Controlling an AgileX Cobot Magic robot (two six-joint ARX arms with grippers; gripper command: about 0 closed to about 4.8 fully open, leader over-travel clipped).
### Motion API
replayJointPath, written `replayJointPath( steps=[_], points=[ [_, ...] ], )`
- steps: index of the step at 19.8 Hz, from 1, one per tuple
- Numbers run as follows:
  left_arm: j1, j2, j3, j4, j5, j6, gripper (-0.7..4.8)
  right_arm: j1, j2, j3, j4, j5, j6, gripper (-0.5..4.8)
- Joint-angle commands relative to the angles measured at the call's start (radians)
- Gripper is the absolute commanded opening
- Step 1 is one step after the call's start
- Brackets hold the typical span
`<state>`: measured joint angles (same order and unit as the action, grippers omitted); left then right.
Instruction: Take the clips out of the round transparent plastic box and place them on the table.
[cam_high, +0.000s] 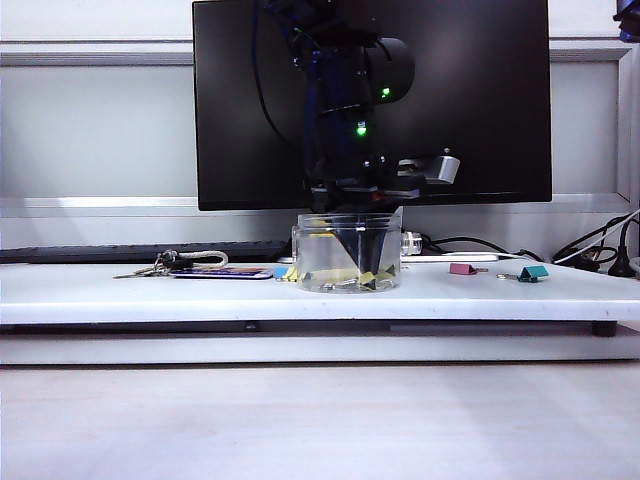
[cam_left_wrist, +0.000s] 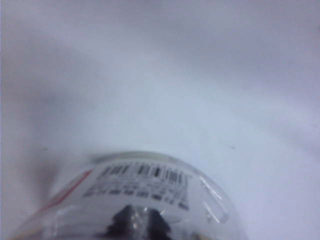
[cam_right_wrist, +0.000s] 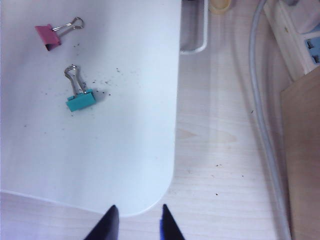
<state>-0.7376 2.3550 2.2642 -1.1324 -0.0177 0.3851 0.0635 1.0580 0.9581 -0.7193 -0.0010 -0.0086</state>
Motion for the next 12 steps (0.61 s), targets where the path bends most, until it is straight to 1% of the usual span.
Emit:
replayJointPath(
  steps=[1, 5, 9, 12],
  points=[
    [-0.002, -0.056, 0.001, 0.007, -0.005, 0.0, 0.49, 0.0, -0.003, 0.002, 0.013, -0.003, 0.001, 1.15],
    [-0.001, -0.1, 0.001, -0.036, -0.005, 0.0, 0.49, 0.0, -0.003, 0.002, 0.014, -0.003, 0.001, 1.15],
    [0.0, -0.095, -0.006, -0.074, -0.001, 0.005, 0.58, 0.0, -0.003, 0.001, 0.013, -0.004, 0.001, 1.15],
    [0.002, -0.077, -0.007, -0.066, 0.007, 0.011, 0.61, 0.0, -0.003, 0.001, 0.013, -0.027, 0.001, 1.15]
  ],
)
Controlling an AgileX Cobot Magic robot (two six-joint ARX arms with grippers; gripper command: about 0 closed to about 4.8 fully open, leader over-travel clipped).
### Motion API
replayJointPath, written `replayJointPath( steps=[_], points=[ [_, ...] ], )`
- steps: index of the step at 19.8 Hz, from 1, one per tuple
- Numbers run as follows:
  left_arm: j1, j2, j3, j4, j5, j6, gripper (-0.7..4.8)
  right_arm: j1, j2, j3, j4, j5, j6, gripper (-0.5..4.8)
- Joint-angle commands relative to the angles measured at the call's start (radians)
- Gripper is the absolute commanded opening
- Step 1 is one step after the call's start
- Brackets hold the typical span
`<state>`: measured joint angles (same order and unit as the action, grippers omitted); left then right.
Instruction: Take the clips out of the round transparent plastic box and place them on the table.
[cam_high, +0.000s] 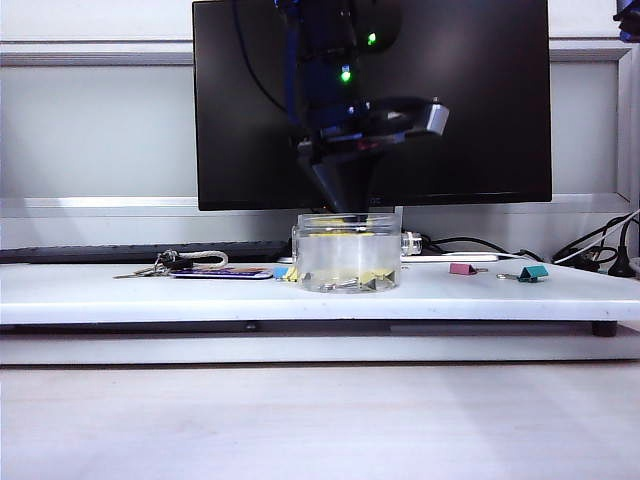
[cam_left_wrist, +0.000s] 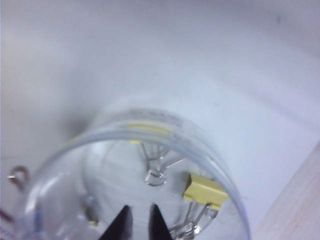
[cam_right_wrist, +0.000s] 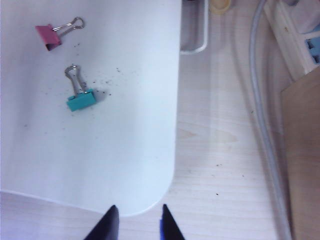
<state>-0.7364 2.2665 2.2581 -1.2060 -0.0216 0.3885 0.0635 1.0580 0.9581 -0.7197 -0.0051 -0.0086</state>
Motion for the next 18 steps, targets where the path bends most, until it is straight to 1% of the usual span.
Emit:
replayJointPath(
  steps=[1, 3, 12, 13, 14, 18],
  points=[
    [0.005, 0.019, -0.001, 0.016, 0.027, 0.013, 0.63, 0.0, -0.003, 0.0, 0.013, -0.024, 0.001, 1.15],
    [0.007, 0.038, -0.001, 0.019, 0.048, 0.024, 0.63, 0.0, -0.003, 0.0, 0.013, -0.024, 0.001, 1.15],
    [0.022, 0.082, -0.001, 0.06, 0.053, 0.027, 0.68, 0.0, -0.003, -0.001, 0.015, -0.024, 0.0, 1.15],
    [0.022, 0.083, -0.001, 0.063, 0.06, 0.029, 0.72, 0.0, -0.003, -0.001, 0.016, -0.024, 0.0, 1.15],
    [0.022, 0.084, -0.001, 0.066, 0.066, 0.031, 0.89, 0.0, -0.003, -0.001, 0.017, -0.024, 0.0, 1.15],
    [0.022, 0.108, -0.001, 0.078, 0.069, 0.03, 0.9, 0.0, -0.003, -0.002, 0.021, -0.024, 0.0, 1.15]
  ],
)
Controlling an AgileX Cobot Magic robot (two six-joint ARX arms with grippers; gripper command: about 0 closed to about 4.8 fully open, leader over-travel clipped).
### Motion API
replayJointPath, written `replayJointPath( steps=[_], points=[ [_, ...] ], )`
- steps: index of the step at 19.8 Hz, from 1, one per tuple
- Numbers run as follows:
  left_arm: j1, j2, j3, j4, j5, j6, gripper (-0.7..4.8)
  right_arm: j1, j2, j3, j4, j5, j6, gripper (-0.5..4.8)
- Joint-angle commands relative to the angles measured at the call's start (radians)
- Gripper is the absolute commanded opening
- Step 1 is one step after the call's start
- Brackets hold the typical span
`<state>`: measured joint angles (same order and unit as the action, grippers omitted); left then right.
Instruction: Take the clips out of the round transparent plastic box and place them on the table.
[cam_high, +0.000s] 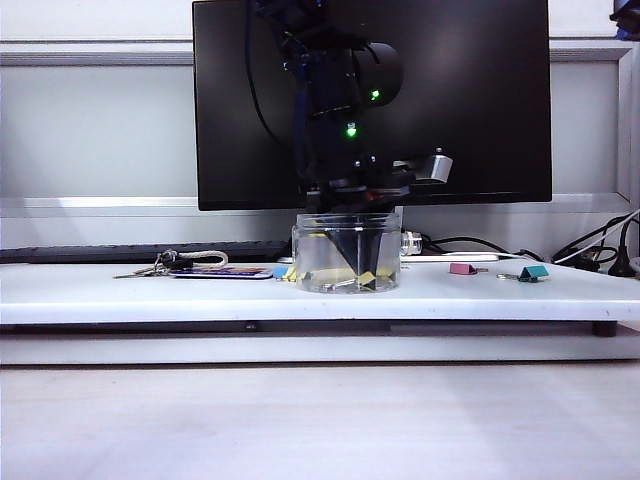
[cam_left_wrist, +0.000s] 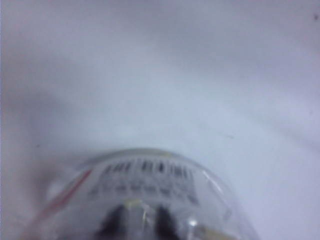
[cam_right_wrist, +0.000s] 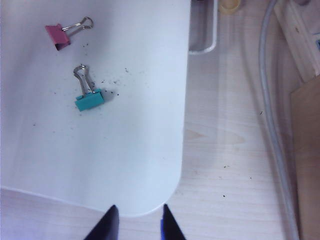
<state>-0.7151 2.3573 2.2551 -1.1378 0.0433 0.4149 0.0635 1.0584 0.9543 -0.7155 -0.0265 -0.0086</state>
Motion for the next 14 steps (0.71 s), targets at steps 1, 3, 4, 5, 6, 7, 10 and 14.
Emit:
replayJointPath(
  steps=[1, 3, 4, 5, 6, 7, 10, 14],
  points=[
    [0.001, 0.021, 0.001, 0.01, 0.004, 0.004, 0.9, 0.0, -0.003, 0.001, 0.018, -0.002, 0.0, 1.15],
    [0.001, 0.029, 0.001, 0.011, 0.005, 0.004, 0.9, 0.0, -0.003, -0.006, 0.023, -0.002, 0.0, 1.15],
    [0.0, 0.03, 0.001, 0.011, 0.005, 0.004, 0.9, 0.0, -0.003, -0.01, 0.026, -0.003, 0.0, 1.15],
    [0.0, 0.034, 0.001, 0.013, 0.005, 0.004, 0.89, 0.0, -0.003, -0.014, 0.031, -0.003, 0.0, 1.15],
    [0.0, 0.034, 0.001, 0.013, 0.004, 0.004, 0.89, 0.0, -0.003, -0.015, 0.032, -0.003, 0.0, 1.15],
    [0.0, 0.035, 0.001, 0.011, 0.003, 0.004, 0.85, 0.0, -0.003, -0.016, 0.033, -0.003, 0.0, 1.15],
    [0.0, 0.035, 0.001, 0.008, 0.002, 0.003, 0.79, 0.0, -0.003, -0.016, 0.035, -0.003, 0.001, 1.15],
    [0.0, 0.034, 0.001, -0.006, 0.002, -0.002, 0.5, 0.0, -0.003, -0.016, 0.036, -0.003, 0.001, 1.15]
  ],
)
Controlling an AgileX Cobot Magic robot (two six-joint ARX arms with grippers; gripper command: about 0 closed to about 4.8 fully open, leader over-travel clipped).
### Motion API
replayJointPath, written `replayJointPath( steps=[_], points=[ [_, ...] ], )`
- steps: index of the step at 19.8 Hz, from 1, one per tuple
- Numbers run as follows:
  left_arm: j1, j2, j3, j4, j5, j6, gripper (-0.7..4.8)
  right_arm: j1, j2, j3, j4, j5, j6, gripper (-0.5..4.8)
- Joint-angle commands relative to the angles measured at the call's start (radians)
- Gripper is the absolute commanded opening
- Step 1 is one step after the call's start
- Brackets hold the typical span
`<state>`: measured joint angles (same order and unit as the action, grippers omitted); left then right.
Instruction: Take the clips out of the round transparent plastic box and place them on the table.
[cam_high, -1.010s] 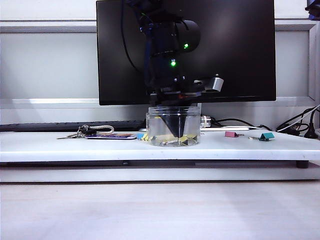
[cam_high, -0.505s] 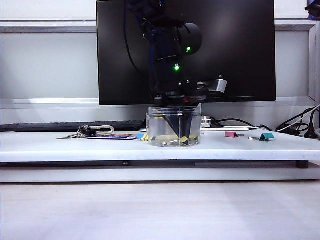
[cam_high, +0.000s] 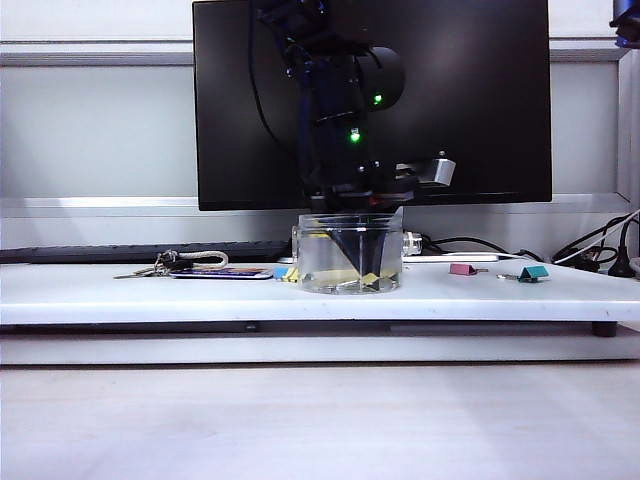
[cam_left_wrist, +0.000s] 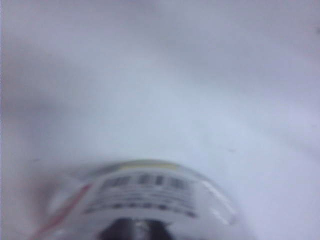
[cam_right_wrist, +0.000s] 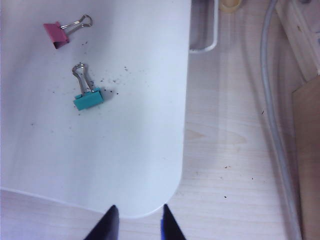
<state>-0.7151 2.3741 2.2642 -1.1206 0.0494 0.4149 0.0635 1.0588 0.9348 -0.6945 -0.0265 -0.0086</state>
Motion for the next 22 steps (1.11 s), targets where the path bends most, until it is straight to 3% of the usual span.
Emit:
replayJointPath(
  steps=[1, 8, 10, 22],
  points=[
    [0.0, 0.017, -0.008, -0.024, -0.004, -0.004, 0.5, 0.0, -0.004, 0.003, 0.016, -0.003, 0.001, 1.15],
    [-0.005, -0.018, -0.005, -0.036, -0.004, -0.005, 0.46, 0.0, -0.004, 0.003, 0.015, -0.003, 0.001, 1.15],
    [-0.005, -0.036, -0.003, -0.041, -0.005, -0.005, 0.14, 0.0, -0.004, 0.003, 0.015, -0.013, 0.001, 1.15],
    [-0.003, -0.054, -0.003, -0.053, 0.039, -0.005, 0.27, 0.0, -0.004, 0.003, 0.014, -0.021, 0.001, 1.15]
  ],
)
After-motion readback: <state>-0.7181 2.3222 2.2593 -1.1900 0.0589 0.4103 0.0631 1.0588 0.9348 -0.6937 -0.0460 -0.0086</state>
